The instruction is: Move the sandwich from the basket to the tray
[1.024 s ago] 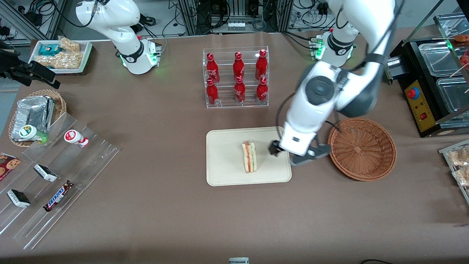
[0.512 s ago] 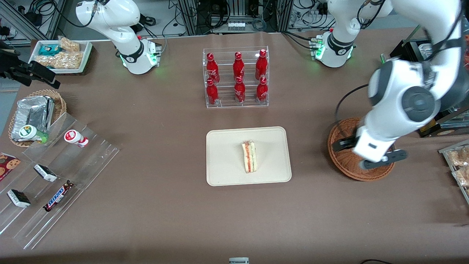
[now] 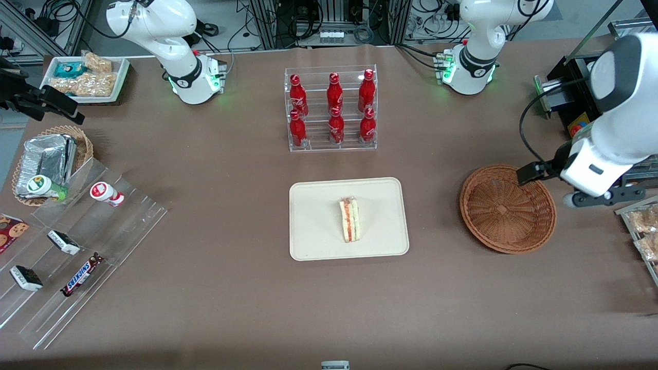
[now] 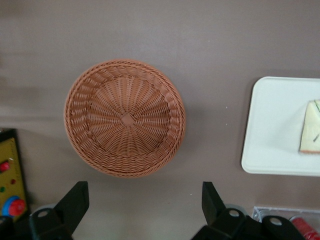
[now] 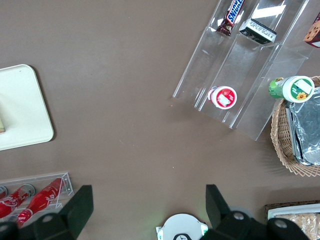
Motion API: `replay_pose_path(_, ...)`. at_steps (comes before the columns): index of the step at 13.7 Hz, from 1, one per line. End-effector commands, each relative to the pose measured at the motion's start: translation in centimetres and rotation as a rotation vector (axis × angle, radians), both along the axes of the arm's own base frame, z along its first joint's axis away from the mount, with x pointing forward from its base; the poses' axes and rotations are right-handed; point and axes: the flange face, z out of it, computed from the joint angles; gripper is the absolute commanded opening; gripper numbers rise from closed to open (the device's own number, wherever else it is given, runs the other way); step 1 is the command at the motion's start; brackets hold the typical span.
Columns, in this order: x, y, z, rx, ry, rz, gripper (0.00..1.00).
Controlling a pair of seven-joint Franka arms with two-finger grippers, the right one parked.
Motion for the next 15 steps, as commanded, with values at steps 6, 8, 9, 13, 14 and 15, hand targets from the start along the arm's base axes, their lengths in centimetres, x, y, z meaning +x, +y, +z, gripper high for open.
replay_pose_path(6,-2.5,4.9,8.0,-0.071,-0.028,-0.102,1.0)
replay_pose_path(8,-2.2,4.9,7.4,-0.094,-0.022,-0.095,1.0)
replay_pose_path(9,-2.3,4.8,7.3,-0.095,-0.019,-0.095,1.0)
replay_pose_path(13,-2.3,5.2,7.4,-0.077,-0.02,-0.084,1.0)
replay_pose_path(14,-2.3,5.2,7.5,-0.077,-0.022,-0.086,1.0)
replay_pose_path(15,-2.4,5.4,7.6,-0.075,-0.024,-0.081,1.0)
